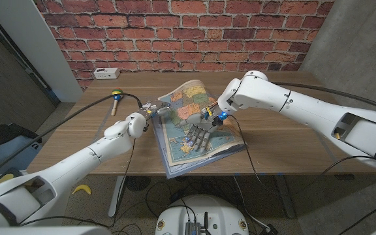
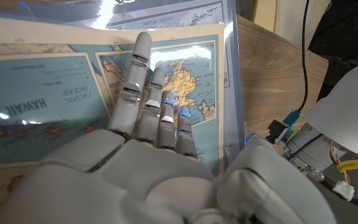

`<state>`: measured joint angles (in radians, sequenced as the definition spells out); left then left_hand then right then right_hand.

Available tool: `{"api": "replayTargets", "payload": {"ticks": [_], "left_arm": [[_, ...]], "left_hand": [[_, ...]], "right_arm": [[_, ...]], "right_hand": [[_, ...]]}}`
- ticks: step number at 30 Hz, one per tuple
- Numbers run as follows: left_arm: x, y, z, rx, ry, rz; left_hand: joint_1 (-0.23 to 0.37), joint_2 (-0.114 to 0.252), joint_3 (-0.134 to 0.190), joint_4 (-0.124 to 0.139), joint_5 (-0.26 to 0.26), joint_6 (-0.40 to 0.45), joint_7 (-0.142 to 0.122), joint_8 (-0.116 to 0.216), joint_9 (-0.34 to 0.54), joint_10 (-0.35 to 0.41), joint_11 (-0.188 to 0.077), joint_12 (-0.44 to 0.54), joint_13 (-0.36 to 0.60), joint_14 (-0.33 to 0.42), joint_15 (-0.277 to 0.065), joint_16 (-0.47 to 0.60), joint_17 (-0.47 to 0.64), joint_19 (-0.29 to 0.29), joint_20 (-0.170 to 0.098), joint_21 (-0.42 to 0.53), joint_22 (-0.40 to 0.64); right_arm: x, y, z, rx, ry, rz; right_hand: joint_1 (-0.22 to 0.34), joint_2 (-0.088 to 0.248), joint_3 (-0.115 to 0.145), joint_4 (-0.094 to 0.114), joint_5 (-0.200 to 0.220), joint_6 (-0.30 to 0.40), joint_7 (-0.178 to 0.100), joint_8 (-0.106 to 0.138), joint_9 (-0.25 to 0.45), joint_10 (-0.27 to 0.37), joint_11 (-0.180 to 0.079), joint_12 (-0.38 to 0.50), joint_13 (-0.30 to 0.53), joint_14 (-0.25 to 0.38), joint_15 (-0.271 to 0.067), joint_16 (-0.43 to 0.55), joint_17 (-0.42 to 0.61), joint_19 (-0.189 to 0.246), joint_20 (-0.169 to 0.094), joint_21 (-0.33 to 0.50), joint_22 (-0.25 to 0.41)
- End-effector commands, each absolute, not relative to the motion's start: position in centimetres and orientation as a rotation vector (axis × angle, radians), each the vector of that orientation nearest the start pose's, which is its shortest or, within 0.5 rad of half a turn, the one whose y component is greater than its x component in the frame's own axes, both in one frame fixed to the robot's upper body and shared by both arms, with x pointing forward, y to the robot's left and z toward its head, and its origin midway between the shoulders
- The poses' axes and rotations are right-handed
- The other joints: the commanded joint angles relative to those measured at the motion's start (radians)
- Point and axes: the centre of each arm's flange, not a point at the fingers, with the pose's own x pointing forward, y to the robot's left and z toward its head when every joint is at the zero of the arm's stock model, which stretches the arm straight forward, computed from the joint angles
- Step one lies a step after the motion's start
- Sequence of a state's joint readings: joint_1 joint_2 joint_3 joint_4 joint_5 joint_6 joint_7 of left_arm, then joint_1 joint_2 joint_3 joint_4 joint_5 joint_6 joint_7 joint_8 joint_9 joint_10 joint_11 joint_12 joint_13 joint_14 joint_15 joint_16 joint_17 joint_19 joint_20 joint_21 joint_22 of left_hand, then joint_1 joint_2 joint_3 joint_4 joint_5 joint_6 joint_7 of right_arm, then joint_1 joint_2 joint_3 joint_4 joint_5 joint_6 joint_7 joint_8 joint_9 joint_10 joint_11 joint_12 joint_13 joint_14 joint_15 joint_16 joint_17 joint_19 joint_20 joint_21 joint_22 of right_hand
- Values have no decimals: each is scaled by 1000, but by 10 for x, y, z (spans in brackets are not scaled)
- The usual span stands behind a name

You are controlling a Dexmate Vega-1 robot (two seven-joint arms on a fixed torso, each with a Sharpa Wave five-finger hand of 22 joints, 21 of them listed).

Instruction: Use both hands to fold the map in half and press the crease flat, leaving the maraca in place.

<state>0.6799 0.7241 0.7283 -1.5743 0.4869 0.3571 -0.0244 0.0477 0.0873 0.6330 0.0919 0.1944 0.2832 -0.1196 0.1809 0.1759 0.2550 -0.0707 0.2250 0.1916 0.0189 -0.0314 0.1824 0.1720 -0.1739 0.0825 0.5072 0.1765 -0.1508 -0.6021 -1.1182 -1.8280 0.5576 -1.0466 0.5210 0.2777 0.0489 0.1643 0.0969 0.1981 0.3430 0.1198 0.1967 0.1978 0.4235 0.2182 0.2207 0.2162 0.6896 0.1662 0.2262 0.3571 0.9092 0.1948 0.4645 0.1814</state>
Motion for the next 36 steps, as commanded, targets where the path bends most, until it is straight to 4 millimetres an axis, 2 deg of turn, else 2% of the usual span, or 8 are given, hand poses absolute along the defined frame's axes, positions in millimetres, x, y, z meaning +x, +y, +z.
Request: {"api": "replayTargets", "payload": {"ticks": [1, 8, 15, 20, 21, 26, 30, 36], "left_arm": [[649, 233, -28, 1440, -364, 4], [615, 233, -27, 1404, -558, 123], [589, 228, -32, 1403, -758, 283], [582, 230, -37, 1375, -858, 373], [582, 230, -38, 1368, -875, 387], [582, 232, -40, 1351, -880, 386], [587, 235, -42, 1362, -826, 368], [591, 237, -46, 1380, -777, 353]], "left_hand": [[-7, 24, 1, 21, 6, 47, 39, 19, 3, 168, 30, 49, 2, 106, 10, 27, 1, 41, 39, -9, 3], [14, 3, 10, 7, 2, 171, 79, 37, 4, 302, 56, 71, 6, 314, 22, 53, 3, 168, 65, -1, 3], [43, -10, 32, -38, -12, 395, 144, 65, 6, 614, 74, 148, 24, 580, -14, 78, 5, 325, 66, 10, 7], [79, 6, 64, -83, -22, 553, 200, 88, 8, 797, 73, 206, 57, 745, -30, 92, 6, 425, 55, 28, 12], [87, 13, 72, -90, -23, 569, 204, 88, 8, 830, 84, 219, 65, 773, -33, 95, 6, 432, 54, 28, 13], [105, 25, 82, -112, -22, 646, 228, 84, 11, 949, 91, 295, 102, 876, -47, 102, 9, 485, 37, 42, 16], [101, 20, 77, -113, -24, 626, 220, 62, 11, 918, 83, 298, 117, 875, -44, 89, 11, 494, 35, 44, 16], [114, 17, 87, -149, -22, 483, 160, 4, 14, 537, 42, 63, 48, 615, -46, -7, 8, 470, 24, 21, 18]], "right_arm": [[559, -42, 0, -921, 287, 887], [559, -45, 3, -876, 215, 855], [555, -50, 11, -793, 38, 790], [550, -56, 15, -716, -142, 725], [549, -57, 15, -704, -188, 710], [541, -62, 18, -614, -402, 618], [533, -69, 20, -566, -535, 474], [530, -75, 17, -492, -576, 423]], "right_hand": [[-9, 1, -1, 4, 9, 9, 0, 8, 1, 6, -1, 4, 4, 2, -2, 1, 0, -3, 4, -7, 0], [-4, 7, 3, -1, 12, 11, 2, 8, 1, 2, -1, 1, 4, 4, -8, 2, -1, 8, 4, -6, 0], [34, 33, 27, -24, 14, 30, 10, 13, 0, 14, -1, 5, 4, 15, -7, 7, 0, 28, -5, -4, 1], [145, 78, 94, -105, -1, 42, 2, 11, -1, 8, -2, -2, 3, -10, -7, 1, 5, -31, 3, -38, 2], [151, 79, 97, -110, -2, 43, 1, 11, -1, 9, -2, -2, 3, -11, -8, 1, 6, -31, 3, -38, 2], [253, 115, 159, -190, -7, 96, -18, 21, -1, 33, -32, 6, 1, -22, -31, 7, 20, -96, -12, -70, 5], [305, 122, 191, -228, -5, 138, -29, 29, 0, 62, -52, 17, 0, -29, -55, 8, 25, -124, -26, -81, 7], [323, 130, 207, -233, -5, 154, -27, 26, 0, 86, -58, 24, 0, 12, -62, 31, 35, -84, -35, -65, 8]]}}
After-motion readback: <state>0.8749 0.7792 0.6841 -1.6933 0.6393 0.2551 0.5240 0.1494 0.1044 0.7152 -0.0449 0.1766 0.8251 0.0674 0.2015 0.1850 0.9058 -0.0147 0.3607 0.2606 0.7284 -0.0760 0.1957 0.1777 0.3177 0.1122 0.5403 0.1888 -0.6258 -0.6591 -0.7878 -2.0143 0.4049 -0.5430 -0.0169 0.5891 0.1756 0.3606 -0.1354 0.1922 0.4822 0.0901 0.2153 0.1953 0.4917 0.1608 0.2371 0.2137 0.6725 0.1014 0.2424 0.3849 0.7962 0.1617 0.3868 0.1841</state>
